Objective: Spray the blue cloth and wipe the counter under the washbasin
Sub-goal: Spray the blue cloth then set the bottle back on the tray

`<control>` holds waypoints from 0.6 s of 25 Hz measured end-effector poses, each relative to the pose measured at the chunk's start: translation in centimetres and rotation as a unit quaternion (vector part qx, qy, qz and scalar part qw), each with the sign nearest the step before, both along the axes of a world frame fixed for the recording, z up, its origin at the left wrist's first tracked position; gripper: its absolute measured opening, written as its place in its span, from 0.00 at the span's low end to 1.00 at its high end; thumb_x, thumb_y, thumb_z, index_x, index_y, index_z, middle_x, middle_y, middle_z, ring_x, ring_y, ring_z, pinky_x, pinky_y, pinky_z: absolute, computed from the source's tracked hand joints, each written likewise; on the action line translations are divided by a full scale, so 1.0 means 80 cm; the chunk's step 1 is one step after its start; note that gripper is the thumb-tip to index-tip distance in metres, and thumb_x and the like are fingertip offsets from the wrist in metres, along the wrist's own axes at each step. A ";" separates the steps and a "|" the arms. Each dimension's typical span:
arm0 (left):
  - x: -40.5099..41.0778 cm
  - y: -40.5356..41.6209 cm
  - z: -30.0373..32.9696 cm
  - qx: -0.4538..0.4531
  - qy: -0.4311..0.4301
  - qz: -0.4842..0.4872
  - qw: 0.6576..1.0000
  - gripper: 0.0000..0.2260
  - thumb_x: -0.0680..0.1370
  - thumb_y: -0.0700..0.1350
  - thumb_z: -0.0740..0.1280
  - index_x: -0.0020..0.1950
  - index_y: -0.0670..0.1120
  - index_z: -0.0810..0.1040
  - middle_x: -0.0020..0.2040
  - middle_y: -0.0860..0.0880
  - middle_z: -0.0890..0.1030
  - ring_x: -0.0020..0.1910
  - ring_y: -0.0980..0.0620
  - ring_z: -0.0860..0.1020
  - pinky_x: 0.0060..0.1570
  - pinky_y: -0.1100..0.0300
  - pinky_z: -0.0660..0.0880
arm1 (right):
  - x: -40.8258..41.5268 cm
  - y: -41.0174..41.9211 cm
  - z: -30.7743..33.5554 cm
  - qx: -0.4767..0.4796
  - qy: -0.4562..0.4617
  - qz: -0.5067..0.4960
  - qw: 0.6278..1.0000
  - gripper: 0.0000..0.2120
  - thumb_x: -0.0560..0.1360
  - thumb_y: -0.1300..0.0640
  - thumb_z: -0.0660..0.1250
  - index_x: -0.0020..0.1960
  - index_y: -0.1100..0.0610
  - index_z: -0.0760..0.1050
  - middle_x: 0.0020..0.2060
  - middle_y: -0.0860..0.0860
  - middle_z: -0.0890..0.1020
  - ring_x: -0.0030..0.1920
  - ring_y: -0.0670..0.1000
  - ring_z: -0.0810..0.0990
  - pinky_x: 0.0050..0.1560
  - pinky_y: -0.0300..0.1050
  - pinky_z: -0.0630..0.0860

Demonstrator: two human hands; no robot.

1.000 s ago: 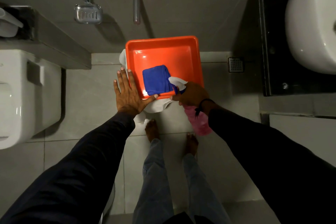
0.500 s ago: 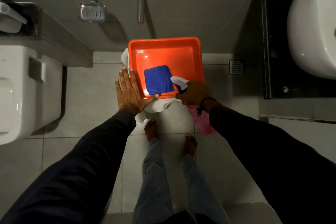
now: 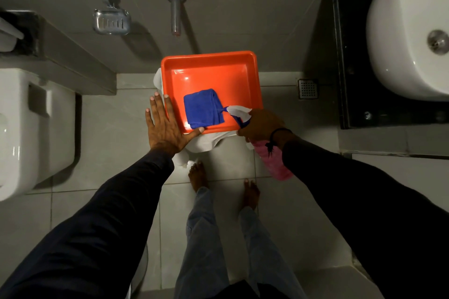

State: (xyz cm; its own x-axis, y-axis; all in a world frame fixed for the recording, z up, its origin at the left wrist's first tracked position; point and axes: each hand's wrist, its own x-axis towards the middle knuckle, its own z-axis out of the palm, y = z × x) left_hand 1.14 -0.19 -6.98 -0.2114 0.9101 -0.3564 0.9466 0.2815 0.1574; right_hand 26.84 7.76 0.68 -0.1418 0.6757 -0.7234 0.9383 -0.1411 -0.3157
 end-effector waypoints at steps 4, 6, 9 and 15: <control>0.002 0.002 0.005 -0.013 0.004 -0.003 1.000 0.64 0.63 0.83 0.47 0.84 0.38 0.43 0.84 0.34 0.45 0.84 0.34 0.47 0.81 0.35 0.50 | 0.001 0.036 0.030 0.085 0.045 0.008 0.995 0.31 0.71 0.46 0.72 0.72 0.48 0.71 0.65 0.58 0.80 0.64 0.59 0.80 0.64 0.53 0.77; 0.002 0.004 0.007 -0.025 0.010 -0.004 1.000 0.64 0.62 0.83 0.46 0.84 0.38 0.42 0.84 0.35 0.45 0.84 0.35 0.46 0.81 0.35 0.50 | -0.004 0.061 0.043 0.127 0.076 -0.139 0.979 0.25 0.69 0.43 0.72 0.62 0.53 0.80 0.55 0.59 0.85 0.57 0.58 0.84 0.58 0.52 0.80; 0.002 0.005 0.011 -0.046 0.013 -0.009 0.999 0.64 0.62 0.83 0.44 0.83 0.38 0.41 0.84 0.36 0.45 0.84 0.36 0.46 0.82 0.35 0.50 | -0.022 0.093 0.049 0.204 0.133 -0.302 0.922 0.14 0.69 0.45 0.72 0.43 0.56 0.82 0.43 0.54 0.87 0.50 0.57 0.86 0.47 0.46 0.79; 0.000 0.003 0.019 -0.074 0.020 -0.019 0.997 0.61 0.64 0.81 0.41 0.84 0.39 0.40 0.85 0.37 0.44 0.84 0.37 0.45 0.81 0.35 0.49 | -0.051 0.096 0.025 0.334 0.118 -0.253 0.900 0.15 0.76 0.46 0.68 0.47 0.57 0.83 0.45 0.57 0.87 0.50 0.60 0.84 0.48 0.46 0.74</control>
